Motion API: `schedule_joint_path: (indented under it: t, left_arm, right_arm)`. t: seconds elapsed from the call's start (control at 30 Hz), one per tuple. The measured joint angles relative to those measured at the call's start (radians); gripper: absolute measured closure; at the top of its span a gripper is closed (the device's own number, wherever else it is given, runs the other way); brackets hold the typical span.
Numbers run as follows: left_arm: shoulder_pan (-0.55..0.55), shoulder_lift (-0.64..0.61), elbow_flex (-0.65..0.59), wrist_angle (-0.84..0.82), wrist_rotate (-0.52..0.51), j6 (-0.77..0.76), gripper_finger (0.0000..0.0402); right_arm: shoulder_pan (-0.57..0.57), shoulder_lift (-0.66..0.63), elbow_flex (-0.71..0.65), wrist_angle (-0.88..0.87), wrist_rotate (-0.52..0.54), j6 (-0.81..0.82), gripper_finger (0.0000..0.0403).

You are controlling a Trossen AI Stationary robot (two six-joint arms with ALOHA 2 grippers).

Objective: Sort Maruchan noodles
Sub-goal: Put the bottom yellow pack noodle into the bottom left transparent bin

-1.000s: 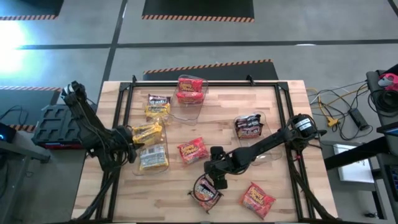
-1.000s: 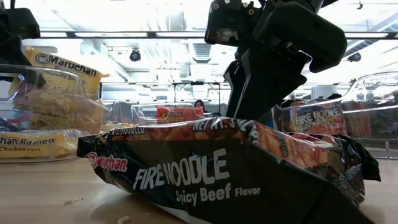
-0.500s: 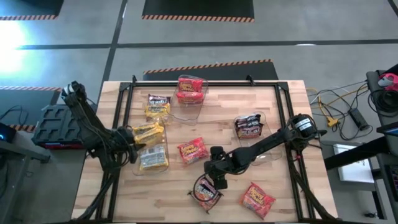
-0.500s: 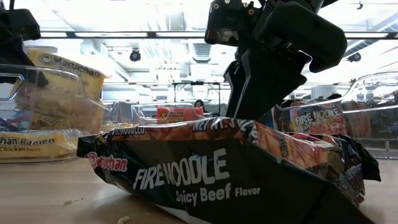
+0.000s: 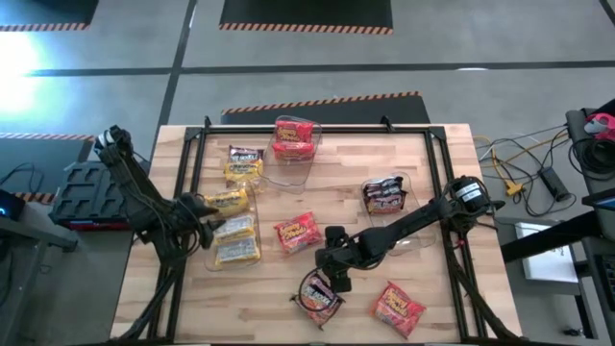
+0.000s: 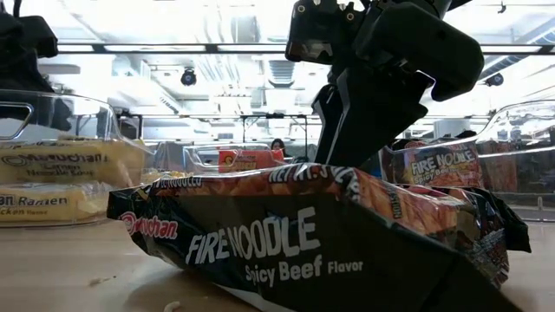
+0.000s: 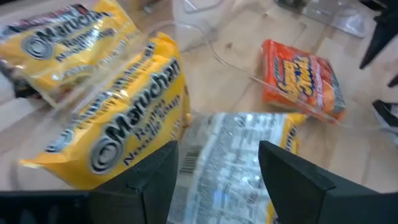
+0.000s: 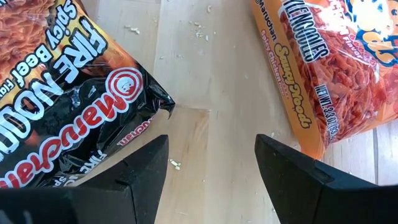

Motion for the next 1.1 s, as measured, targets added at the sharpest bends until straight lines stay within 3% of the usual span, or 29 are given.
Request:
schedule_joint_path:
  t: [0.2, 0.3, 0.43, 0.67, 1.1]
  left_arm:
    - [0.001, 0.000, 0.019, -0.010, -0.006, 0.000, 0.0196]
    - [0.001, 0.000, 0.039, 0.088, 0.010, 0.074, 0.0196]
    - [0.001, 0.014, 0.038, 0.251, 0.112, 0.157, 0.0196]
    - [0.001, 0.130, 0.034, 0.352, 0.189, 0.148, 0.0196]
    - [0.007, 0.267, 0.090, 0.376, 0.282, 0.073, 0.0196]
  right_arm:
    - [0.000, 0.000, 0.000, 0.000, 0.000, -0.001, 0.0172]
    - [0.000, 0.000, 0.000, 0.000, 0.000, 0.000, 0.0172]
    - [0.000, 0.000, 0.000, 0.000, 0.000, -0.001, 0.0172]
    - [0.000, 0.000, 0.000, 0.000, 0.000, 0.000, 0.0172]
    - [0.000, 0.000, 0.000, 0.000, 0.000, 0.000, 0.0172]
